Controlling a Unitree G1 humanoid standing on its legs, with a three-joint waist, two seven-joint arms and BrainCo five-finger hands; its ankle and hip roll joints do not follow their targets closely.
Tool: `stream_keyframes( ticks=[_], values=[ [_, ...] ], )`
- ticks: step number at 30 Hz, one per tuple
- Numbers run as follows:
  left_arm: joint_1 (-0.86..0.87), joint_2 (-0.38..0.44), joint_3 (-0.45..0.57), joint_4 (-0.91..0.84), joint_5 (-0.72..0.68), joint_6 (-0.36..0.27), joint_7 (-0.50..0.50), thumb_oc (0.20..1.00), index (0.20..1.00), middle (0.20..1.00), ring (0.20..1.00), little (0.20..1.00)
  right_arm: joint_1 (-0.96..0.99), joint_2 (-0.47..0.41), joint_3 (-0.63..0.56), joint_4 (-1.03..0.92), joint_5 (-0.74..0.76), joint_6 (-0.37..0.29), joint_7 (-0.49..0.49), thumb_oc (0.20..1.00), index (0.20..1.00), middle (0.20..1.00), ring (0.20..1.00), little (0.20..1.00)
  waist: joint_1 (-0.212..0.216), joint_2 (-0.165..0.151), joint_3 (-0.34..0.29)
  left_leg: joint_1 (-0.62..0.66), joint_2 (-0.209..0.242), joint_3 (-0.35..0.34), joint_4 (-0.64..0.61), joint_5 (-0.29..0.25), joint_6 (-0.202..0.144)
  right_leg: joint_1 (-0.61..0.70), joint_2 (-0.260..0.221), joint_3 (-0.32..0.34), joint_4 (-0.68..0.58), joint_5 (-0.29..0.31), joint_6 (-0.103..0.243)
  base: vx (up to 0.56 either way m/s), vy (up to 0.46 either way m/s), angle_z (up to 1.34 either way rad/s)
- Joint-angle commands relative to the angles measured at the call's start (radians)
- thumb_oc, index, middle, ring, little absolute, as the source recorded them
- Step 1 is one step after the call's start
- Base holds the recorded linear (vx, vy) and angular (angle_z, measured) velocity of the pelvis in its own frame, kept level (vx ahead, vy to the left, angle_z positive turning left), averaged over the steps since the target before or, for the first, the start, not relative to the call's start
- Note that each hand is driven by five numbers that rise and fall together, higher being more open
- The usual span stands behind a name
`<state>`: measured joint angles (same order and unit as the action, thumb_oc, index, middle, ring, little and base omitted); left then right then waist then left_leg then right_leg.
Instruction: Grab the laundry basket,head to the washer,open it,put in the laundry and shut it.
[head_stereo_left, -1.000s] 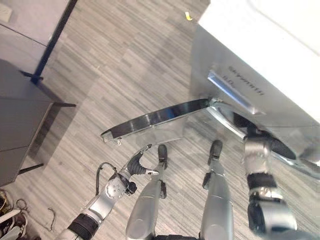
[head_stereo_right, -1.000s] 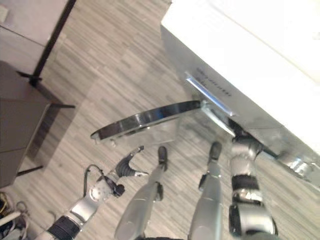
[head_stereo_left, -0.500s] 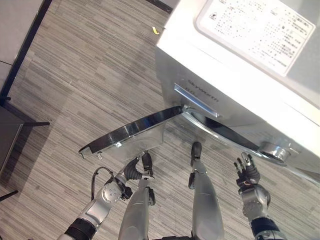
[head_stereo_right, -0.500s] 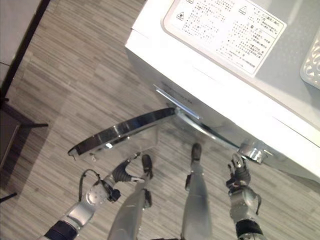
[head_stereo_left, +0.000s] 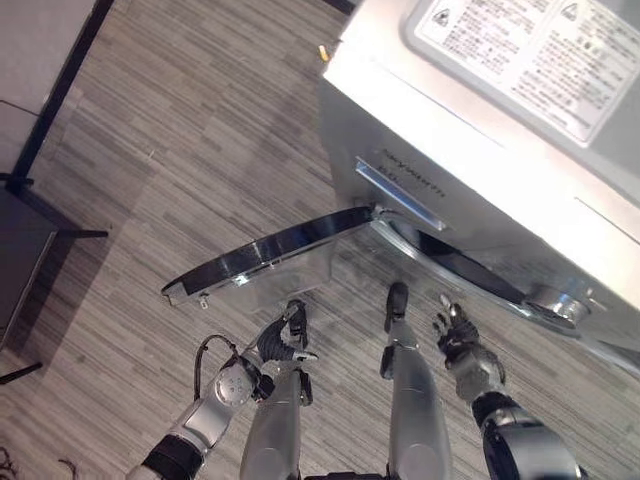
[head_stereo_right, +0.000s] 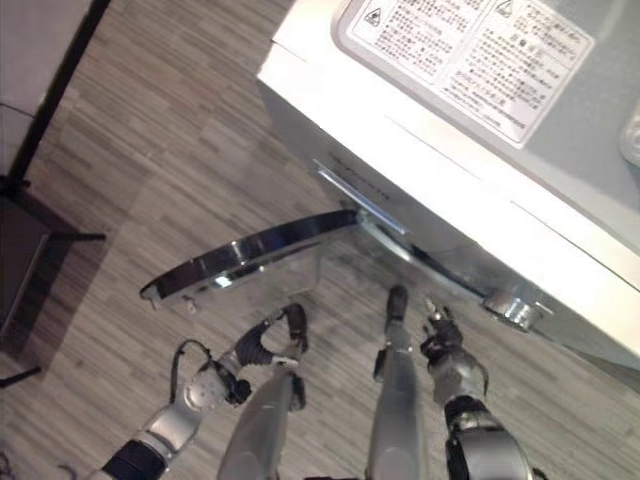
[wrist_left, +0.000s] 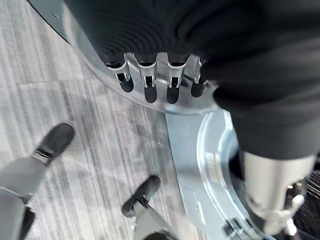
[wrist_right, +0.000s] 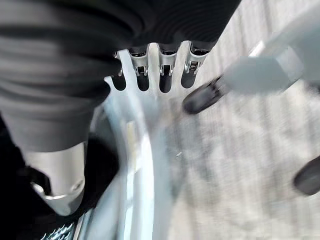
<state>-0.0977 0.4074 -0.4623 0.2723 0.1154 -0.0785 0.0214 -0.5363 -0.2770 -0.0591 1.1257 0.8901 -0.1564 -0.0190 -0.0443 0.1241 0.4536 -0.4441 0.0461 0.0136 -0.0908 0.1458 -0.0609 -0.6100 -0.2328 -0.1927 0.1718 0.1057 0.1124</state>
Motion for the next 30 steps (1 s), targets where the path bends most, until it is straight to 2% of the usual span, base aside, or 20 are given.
stream_keyframes(
  ticks=[1,9,12,17,18,19,20,24,25,26,30],
  values=[
    [0.018,0.026,-0.037,-0.063,-0.026,-0.027,0.011,1.0,1.0,1.0,1.0,1.0,-0.023,-0.037,-0.043,0.048,0.023,-0.032,-0.025,1.0,1.0,1.0,1.0,1.0,0.047,0.023,-0.009,0.075,0.115,-0.038,0.028,-0.143,-0.097,-0.079,-0.087,0.03,0.134,-0.102,0.058,-0.01,-0.01,0.22],
    [0.033,0.04,-0.071,-0.067,-0.024,-0.039,0.009,1.0,1.0,1.0,1.0,1.0,-0.122,-0.095,-0.097,0.083,0.072,-0.065,-0.062,1.0,1.0,1.0,1.0,1.0,0.087,0.067,-0.019,0.061,0.114,-0.06,0.011,-0.133,-0.101,-0.114,-0.098,0.02,0.186,-0.136,0.061,-0.01,-0.01,0.16],
    [0.03,0.038,-0.077,-0.067,-0.024,-0.039,0.01,1.0,1.0,1.0,1.0,1.0,-0.138,-0.107,-0.103,0.088,0.076,-0.069,-0.067,1.0,1.0,1.0,1.0,1.0,0.091,0.072,-0.02,0.057,0.115,-0.064,0.01,-0.131,-0.102,-0.119,-0.1,0.019,0.19,-0.139,0.061,-0.01,-0.007,0.15],
    [0.031,0.036,-0.09,-0.058,-0.02,-0.037,0.024,1.0,1.0,1.0,1.0,1.0,-0.164,-0.146,-0.191,0.055,0.188,-0.12,-0.093,1.0,1.0,1.0,1.0,1.0,0.098,0.091,-0.022,0.049,0.113,-0.077,0.005,-0.126,-0.105,-0.132,-0.104,0.016,0.211,-0.152,0.063,0.0,0.003,0.04],
    [0.034,0.038,-0.088,-0.051,-0.019,-0.034,0.023,1.0,1.0,1.0,1.0,1.0,-0.166,-0.169,-0.224,0.054,0.224,-0.135,-0.104,0.849,0.849,0.849,0.849,0.849,0.098,0.093,-0.025,0.046,0.113,-0.082,0.004,-0.124,-0.108,-0.131,-0.106,0.014,0.215,-0.157,0.063,0.0,-0.015,0.09],
    [0.034,0.041,-0.089,-0.051,-0.017,-0.033,0.023,1.0,1.0,1.0,1.0,1.0,-0.171,-0.184,-0.231,0.058,0.229,-0.138,-0.109,0.451,0.451,0.451,0.451,0.451,0.1,0.096,-0.026,0.044,0.112,-0.086,0.004,-0.124,-0.109,-0.131,-0.107,0.011,0.219,-0.159,0.063,0.0,-0.02,0.12],
    [0.034,0.043,-0.087,-0.052,-0.016,-0.034,0.023,1.0,1.0,1.0,1.0,1.0,-0.176,-0.196,-0.231,0.059,0.226,-0.141,-0.116,0.2,0.2,0.2,0.2,0.2,0.1,0.097,-0.028,0.043,0.112,-0.088,0.004,-0.123,-0.11,-0.131,-0.108,0.009,0.219,-0.16,0.063,-0.01,-0.011,0.08],
    [0.028,0.048,-0.092,-0.043,-0.008,-0.036,0.036,1.0,1.0,1.0,1.0,1.0,-0.209,-0.259,-0.227,0.067,0.192,-0.152,-0.165,0.2,0.2,0.2,0.2,0.2,0.104,0.096,-0.035,0.04,0.111,-0.09,0.004,-0.124,-0.111,-0.132,-0.111,0.005,0.222,-0.161,0.061,0.0,-0.014,0.07],
    [0.028,0.054,-0.092,-0.045,-0.009,-0.038,0.037,1.0,1.0,1.0,1.0,1.0,-0.233,-0.306,-0.223,0.05,0.186,-0.157,-0.178,0.2,0.2,0.2,0.2,0.2,0.107,0.091,-0.041,0.045,0.112,-0.089,0.004,-0.125,-0.112,-0.126,-0.11,0.005,0.222,-0.161,0.061,0.0,-0.031,0.05],
    [0.027,0.053,-0.093,-0.045,-0.009,-0.037,0.037,1.0,1.0,1.0,1.0,1.0,-0.234,-0.307,-0.223,0.051,0.186,-0.156,-0.179,0.2,0.2,0.2,0.2,0.2,0.107,0.092,-0.041,0.045,0.112,-0.089,0.004,-0.125,-0.112,-0.125,-0.11,0.004,0.222,-0.161,0.061,0.01,-0.028,0.03],
    [0.026,0.071,-0.095,-0.053,-0.01,-0.038,0.031,1.0,1.0,1.0,1.0,1.0,-0.307,-0.411,-0.206,0.016,0.168,-0.174,-0.208,0.2,0.2,0.2,0.2,0.2,0.113,0.079,-0.054,0.057,0.114,-0.091,0.004,-0.128,-0.113,-0.109,-0.108,0.003,0.214,-0.158,0.063,0.0,0.0,0.0]
  ],
)
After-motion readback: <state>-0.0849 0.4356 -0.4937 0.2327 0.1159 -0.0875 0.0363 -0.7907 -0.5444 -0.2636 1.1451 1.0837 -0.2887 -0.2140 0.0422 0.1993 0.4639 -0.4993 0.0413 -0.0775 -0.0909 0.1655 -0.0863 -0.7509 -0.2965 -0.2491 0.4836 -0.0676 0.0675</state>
